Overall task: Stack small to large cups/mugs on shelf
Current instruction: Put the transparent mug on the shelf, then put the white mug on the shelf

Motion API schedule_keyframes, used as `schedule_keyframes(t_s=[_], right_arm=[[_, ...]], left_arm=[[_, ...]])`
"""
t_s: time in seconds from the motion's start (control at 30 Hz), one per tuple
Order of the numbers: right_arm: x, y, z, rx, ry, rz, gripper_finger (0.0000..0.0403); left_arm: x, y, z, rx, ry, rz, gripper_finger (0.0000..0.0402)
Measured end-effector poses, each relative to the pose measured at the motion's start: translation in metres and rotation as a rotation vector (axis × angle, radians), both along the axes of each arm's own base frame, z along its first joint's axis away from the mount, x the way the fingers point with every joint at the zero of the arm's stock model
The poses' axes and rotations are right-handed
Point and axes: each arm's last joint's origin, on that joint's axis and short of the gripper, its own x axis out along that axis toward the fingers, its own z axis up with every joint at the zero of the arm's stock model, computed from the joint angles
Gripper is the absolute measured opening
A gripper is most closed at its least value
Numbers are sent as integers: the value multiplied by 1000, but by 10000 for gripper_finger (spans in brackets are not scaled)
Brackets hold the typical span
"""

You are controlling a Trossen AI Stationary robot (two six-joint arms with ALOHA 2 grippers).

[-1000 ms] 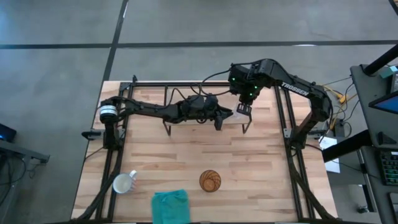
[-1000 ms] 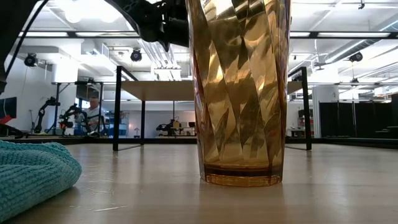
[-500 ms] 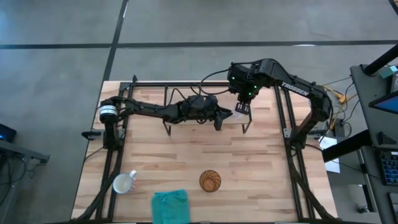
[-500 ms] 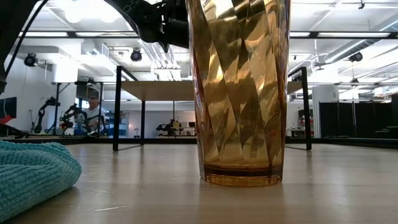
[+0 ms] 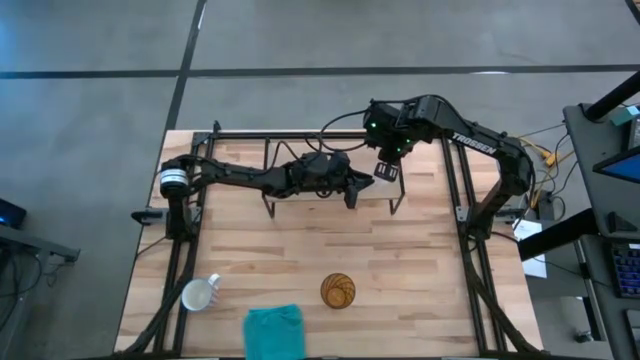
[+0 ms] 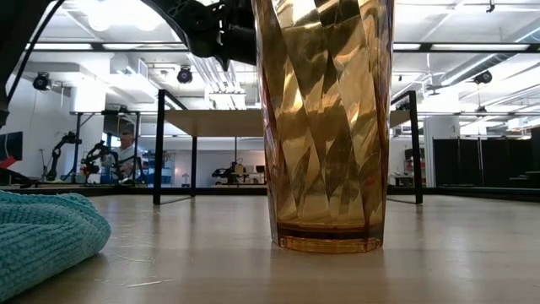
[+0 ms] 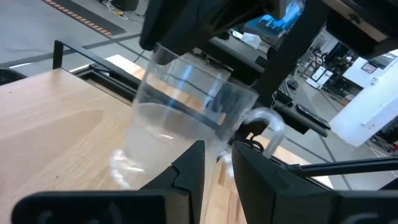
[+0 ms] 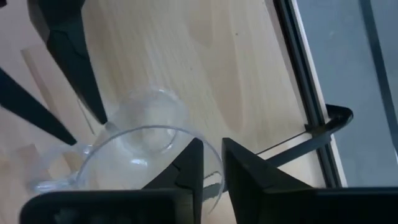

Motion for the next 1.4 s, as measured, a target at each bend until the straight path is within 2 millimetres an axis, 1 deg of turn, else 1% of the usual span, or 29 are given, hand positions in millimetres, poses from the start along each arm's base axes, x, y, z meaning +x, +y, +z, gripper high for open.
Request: schedule_keyframes(t_s=[0.17,0.6,0.7,0.8,0.87,1.0,1.13,1.3,1.4], right_arm=[[0,0,0,-3,4,-1,69],[5,-1,4,-29,-58,3,70],[4,4,13,-29,-73,2,70],[-1,12,28,-11,-87,8,70],[-6,19,39,38,-109,8,70],[-10,36,57,170,-207,18,70],[-13,57,67,241,-254,59,70],[-13,88,69,273,-250,121,70],[-11,108,67,294,-236,158,68]], left_arm=[[0,0,0,-1,1,-4,67],[0,0,-1,-1,5,-3,67],[-2,0,3,0,5,-2,67],[-7,-1,10,1,15,-2,67],[-12,-1,16,1,42,-2,67],[-29,-4,34,-6,95,-2,67],[-52,-10,57,43,150,-6,67],[-91,-30,87,135,257,-29,67],[-120,-43,101,134,322,-59,67]])
